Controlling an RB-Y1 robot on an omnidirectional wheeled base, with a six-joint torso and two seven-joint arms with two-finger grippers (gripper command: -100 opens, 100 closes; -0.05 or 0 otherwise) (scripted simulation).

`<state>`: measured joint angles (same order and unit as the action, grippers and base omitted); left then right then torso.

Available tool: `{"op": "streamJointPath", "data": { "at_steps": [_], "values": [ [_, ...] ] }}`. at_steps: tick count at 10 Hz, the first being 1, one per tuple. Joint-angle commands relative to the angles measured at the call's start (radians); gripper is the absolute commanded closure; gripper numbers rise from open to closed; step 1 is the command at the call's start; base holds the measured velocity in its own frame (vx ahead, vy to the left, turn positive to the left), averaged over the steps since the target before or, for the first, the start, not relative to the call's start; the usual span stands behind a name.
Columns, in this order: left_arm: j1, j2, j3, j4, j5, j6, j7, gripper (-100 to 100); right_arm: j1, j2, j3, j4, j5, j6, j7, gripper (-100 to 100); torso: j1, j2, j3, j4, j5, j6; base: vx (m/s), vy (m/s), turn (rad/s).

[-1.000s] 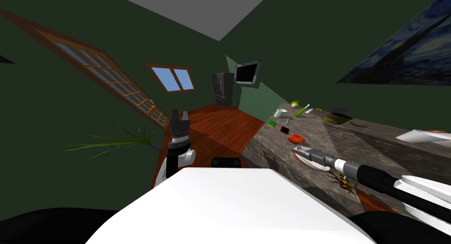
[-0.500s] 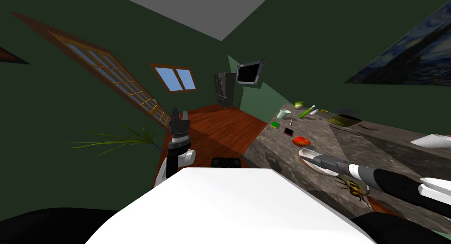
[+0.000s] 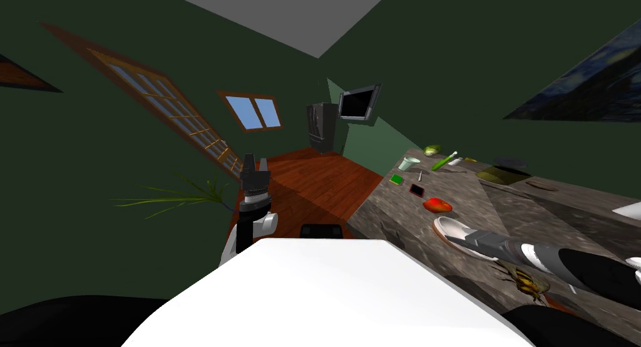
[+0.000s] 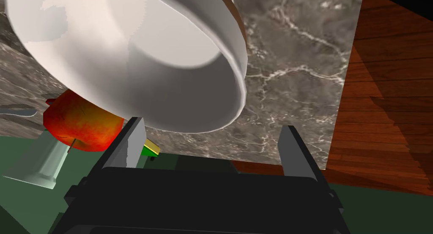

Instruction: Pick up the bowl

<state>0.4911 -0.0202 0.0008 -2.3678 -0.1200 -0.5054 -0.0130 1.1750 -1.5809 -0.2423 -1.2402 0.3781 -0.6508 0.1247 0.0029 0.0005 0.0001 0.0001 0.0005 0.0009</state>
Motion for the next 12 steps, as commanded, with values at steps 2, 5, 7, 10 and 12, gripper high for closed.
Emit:
{"op": "streamJointPath", "data": {
  "at_steps": [2,5,7,10,12],
  "values": [
    [0.000,0.000,0.000,0.000,0.000,0.000,0.000,0,0.058,-0.026,0.004,-0.006,0.012,0.002,-0.004,-100,-0.001,0.001,0.000,0.000,0.000,0.000,0.011,0.013,0.019],
    [0.000,0.000,0.000,0.000,0.000,0.000,0.000,0,0.034,0.009,0.022,-0.019,0.016,0.025,0.006,-100,-0.002,0.002,0.001,0.000,-0.001,0.000,0.011,-0.001,0.028],
    [0.000,0.000,0.000,0.000,0.000,0.000,0.000,0,0.023,0.032,0.041,-0.023,0.022,0.037,0.015,-100,-0.004,-0.001,0.000,0.000,-0.001,0.000,0.050,-0.027,0.087],
    [0.000,0.000,0.000,0.000,0.000,0.000,0.000,0,0.020,0.039,0.047,-0.026,0.024,0.043,0.018,100,-0.003,0.000,0.000,0.000,-0.001,0.000,0.020,-0.011,0.022],
    [0.000,0.000,0.000,0.000,0.000,0.000,0.000,0,0.020,0.040,0.047,-0.027,0.023,0.043,0.017,100,-0.004,0.001,0.001,0.000,-0.001,0.000,0.000,0.000,0.000]
  ]
}}
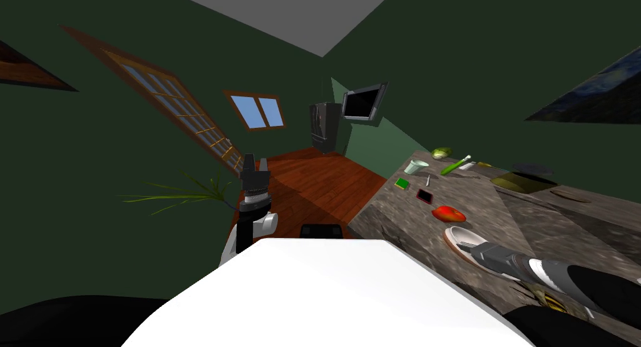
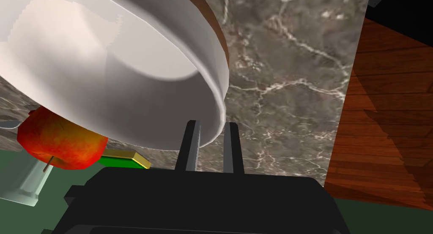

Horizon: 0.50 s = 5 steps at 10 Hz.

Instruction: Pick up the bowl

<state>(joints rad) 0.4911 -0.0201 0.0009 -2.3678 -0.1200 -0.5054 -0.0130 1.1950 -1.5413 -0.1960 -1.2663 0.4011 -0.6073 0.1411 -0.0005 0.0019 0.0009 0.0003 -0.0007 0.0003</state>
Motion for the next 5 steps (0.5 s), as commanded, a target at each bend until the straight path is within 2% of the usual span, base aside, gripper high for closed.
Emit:
{"op": "streamJointPath", "data": {
  "at_steps": [1,2,3,4,5],
  "values": [
    [0.000,0.000,0.000,0.000,0.000,0.000,0.000,0,0.000,0.000,0.000,0.000,0.000,0.000,0.000,100,0.000,0.000,0.000,0.000,0.000,0.000,0.000,0.000,0.000],
    [0.000,0.000,0.000,0.000,0.000,0.000,0.000,0,0.000,0.000,0.000,0.000,0.000,0.000,0.000,100,0.000,0.000,0.000,0.000,0.000,0.000,0.000,0.000,0.000],
    [0.000,0.000,0.000,0.000,0.000,0.000,0.000,0,0.000,0.000,0.000,0.000,0.000,0.000,-0.001,0,0.000,0.000,0.000,0.000,0.000,0.000,0.000,0.000,0.000],
    [0.000,0.000,0.000,0.000,0.000,0.000,0.000,0,0.014,-0.030,-0.024,0.007,-0.007,-0.018,-0.011,100,0.000,0.000,0.000,0.000,0.000,0.000,-0.043,0.025,-0.101],
    [0.000,0.000,0.000,0.000,0.000,0.000,0.000,0,0.021,-0.045,-0.037,0.010,-0.011,-0.027,-0.017,100,0.002,0.002,0.001,0.000,0.001,0.000,-0.056,0.032,-0.122]
  ]
}}
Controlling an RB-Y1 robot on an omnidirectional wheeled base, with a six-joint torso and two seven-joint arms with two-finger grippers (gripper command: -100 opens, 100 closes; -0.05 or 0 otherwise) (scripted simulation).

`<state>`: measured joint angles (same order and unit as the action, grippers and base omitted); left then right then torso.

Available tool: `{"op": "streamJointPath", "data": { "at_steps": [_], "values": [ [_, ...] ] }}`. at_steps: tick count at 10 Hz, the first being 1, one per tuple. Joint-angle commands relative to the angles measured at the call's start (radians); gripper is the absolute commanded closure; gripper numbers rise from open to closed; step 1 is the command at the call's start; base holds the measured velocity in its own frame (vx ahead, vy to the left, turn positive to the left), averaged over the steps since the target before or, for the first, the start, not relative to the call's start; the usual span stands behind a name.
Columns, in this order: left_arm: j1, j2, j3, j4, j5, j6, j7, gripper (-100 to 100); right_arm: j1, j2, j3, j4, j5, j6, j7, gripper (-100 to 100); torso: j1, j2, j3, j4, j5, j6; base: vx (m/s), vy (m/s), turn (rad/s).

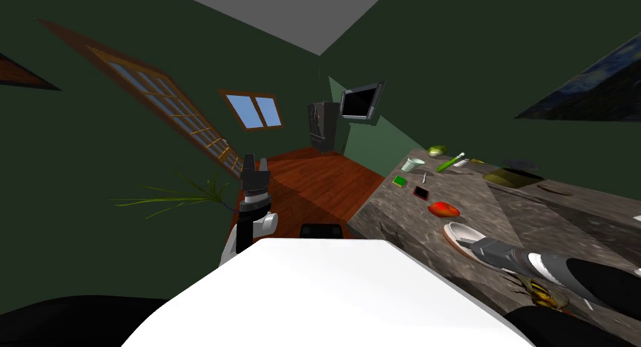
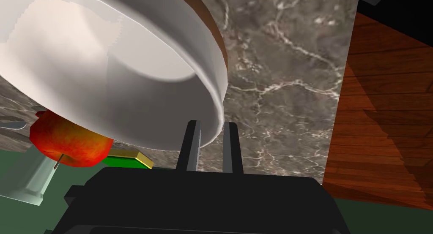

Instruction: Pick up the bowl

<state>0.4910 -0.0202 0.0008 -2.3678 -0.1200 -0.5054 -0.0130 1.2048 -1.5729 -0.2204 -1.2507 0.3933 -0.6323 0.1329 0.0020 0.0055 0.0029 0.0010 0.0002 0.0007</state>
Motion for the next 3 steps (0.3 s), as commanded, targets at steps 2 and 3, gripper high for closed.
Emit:
{"op": "streamJointPath", "data": {
  "at_steps": [2,3],
  "values": [
    [0.000,0.000,0.000,0.000,0.000,0.000,0.000,0,0.006,-0.015,-0.010,0.003,-0.003,-0.009,-0.006,100,0.000,0.000,0.000,0.000,0.000,0.000,-0.037,0.015,-0.053],
    [0.000,0.000,0.000,0.000,0.000,0.000,0.000,0,0.006,-0.016,-0.011,0.004,-0.004,-0.011,-0.007,0,-0.001,-0.001,-0.001,0.000,0.000,-0.001,0.000,0.000,0.000]
  ]
}}
